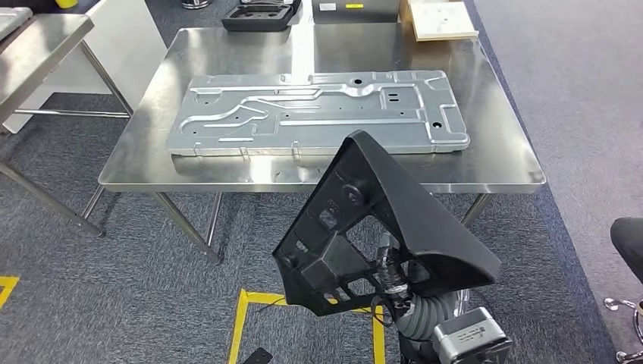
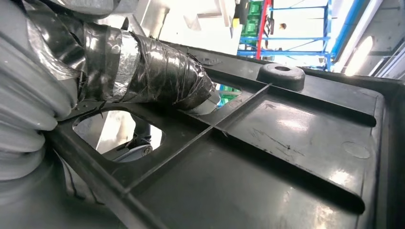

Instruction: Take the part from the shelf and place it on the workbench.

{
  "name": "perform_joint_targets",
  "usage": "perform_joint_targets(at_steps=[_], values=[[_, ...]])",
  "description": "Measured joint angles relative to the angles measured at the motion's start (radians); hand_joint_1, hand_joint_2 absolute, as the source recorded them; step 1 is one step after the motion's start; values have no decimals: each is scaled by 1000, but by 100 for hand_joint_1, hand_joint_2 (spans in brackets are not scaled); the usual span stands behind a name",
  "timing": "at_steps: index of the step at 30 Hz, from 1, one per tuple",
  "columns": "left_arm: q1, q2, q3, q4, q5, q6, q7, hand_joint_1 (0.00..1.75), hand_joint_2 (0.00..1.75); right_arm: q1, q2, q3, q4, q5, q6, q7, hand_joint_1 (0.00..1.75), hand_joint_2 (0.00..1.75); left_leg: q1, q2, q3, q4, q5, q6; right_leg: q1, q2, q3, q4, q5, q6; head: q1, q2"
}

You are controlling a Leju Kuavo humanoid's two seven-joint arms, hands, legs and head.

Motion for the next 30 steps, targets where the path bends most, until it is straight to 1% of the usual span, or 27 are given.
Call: perform_joint_targets(at_steps=[1,2,3,4,5,6,7,8,9,10,11,13,14,15,16,17,18,19,20,21,22,24,25,26,27,29,30], values=[[0,0,-2,0,-2,0,1,0,175,1,2,0,2,2,0,-1,141,175,1,1,-9,-21,11,1,0,1,12,0,-9,1,0,0],[0,0,-4,0,-4,0,3,0,175,2,5,0,3,2,0,-2,141,175,2,1,-7,-67,46,3,1,2,26,0,-20,3,0,0],[0,-1,-6,0,-6,0,4,0,175,3,7,0,3,2,0,-3,141,175,2,2,2,-124,103,7,1,2,36,-1,-30,5,0,0],[0,-3,-7,0,-8,2,6,0,175,4,8,0,3,1,0,-2,141,175,-1,4,9,-171,148,11,1,4,48,-1,-39,10,1,0],[0,-5,-8,0,-11,4,8,0,175,6,9,0,3,-2,0,-2,141,175,-5,5,17,-201,179,16,1,5,55,-1,-48,16,1,0],[1,-7,-9,-1,-13,7,11,0,175,7,9,0,2,-5,0,0,141,175,-10,6,22,-215,195,22,1,7,62,2,-55,23,2,0],[1,-9,-9,-1,-14,10,14,0,175,9,8,0,1,-8,0,1,141,175,-15,7,27,-216,188,29,1,8,71,6,-57,31,2,0],[-1,-10,-10,-1,-15,13,16,0,175,10,8,0,0,-12,-1,2,141,175,-15,6,40,-221,189,37,-1,8,73,13,-59,36,1,0],[-3,-11,-11,-1,-15,15,17,0,175,10,7,0,-1,-14,-1,2,141,175,-15,6,52,-228,191,44,-2,7,73,30,-59,40,2,0],[-7,-12,-11,-1,-15,16,18,0,175,9,6,0,-2,-16,-1,2,141,175,-15,5,64,-232,186,50,-2,6,61,57,-63,42,4,0],[-11,-13,-11,-2,-15,16,17,0,175,8,6,0,-2,-18,-1,2,141,175,-15,5,76,-236,183,56,-3,5,37,99,-73,44,7,0],[-13,-13,-11,-2,-14,12,14,0,175,7,4,0,-3,-23,-1,2,141,175,-17,5,88,-237,171,65,1,4,-41,211,-116,45,11,0],[-12,-14,-11,-2,-14,10,12,0,175,8,2,0,-3,-26,-1,2,141,175,-18,5,95,-237,164,68,3,4,-81,256,-138,44,10,0],[-10,-14,-12,-2,-13,8,11,0,175,8,1,0,-3,-28,-1,2,141,175,-20,4,103,-237,156,70,6,4,-110,277,-147,42,10,0],[-8,-14,-12,-2,-13,7,9,0,175,8,-1,0,-2,-30,-1,2,141,175,-22,3,113,-237,148,71,9,4,-122,266,-136,39,10,0],[-7,-15,-12,-2,-13,6,8,0,175,8,-2,0,-2,-32,-1,3,141,175,-23,2,125,-237,139,71,13,4,-119,222,-100,35,10,0],[-6,-15,-12,-2,-14,6,6,0,175,8,-3,0,-2,-33,-1,3,141,175,-23,0,135,-238,130,70,18,4,-106,157,-46,28,10,0],[-7,-17,-12,-2,-14,6,5,0,175,7,-5,0,-2,-34,-1,3,141,175,-24,-1,146,-237,120,67,25,4,-93,97,-3,21,10,0],[-7,-18,-12,-2,-15,5,4,0,175,7,-6,0,-1,-35,-1,3,141,175,-25,-2,152,-236,111,63,31,5,-82,51,26,15,10,0],[-8,-20,-12,-2,-15,4,3,0,175,7,-7,0,-1,-35,-1,3,141,175,-25,-3,157,-235,105,59,34,6,-75,25,43,9,9,0],[-8,-21,-12,-2,-15,3,3,0,175,6,-9,0,0,-36,-1,4,141,175,-26,-4,163,-233,101,54,36,7,-72,18,39,4,9,0],[-8,-22,-12,-2,-15,1,3,0,175,6,-11,0,-1,-35,-1,4,141,175,-28,-3,168,-228,97,45,29,7,-53,4,44,-4,9,0],[-9,-22,-12,-2,-15,0,3,0,175,5,-11,0,-1,-34,-1,5,141,175,-27,-2,162,-211,93,40,26,6,-41,-5,41,-8,7,0],[-10,-22,-12,-2,-14,0,4,0,175,4,-12,0,-1,-33,-1,7,141,175,-25,-1,144,-177,83,33,22,5,-28,-14,40,-10,6,0],[-11,-22,-12,-2,-14,0,4,0,175,3,-12,0,-1,-32,-1,9,141,175,-20,0,113,-125,66,26,19,3,-17,-21,37,-12,5,0],[-10,-22,-12,-2,-12,1,6,0,175,1,-12,0,-1,-30,-1,16,141,175,-8,2,32,-11,25,13,15,2,-4,-26,28,-13,3,0],[-8,-22,-12,-2,-12,1,7,0,175,2,-13,0,-1,-30,-1,19,141,175,-2,3,0,20,16,8,13,3,4,-26,21,-11,3,0]])
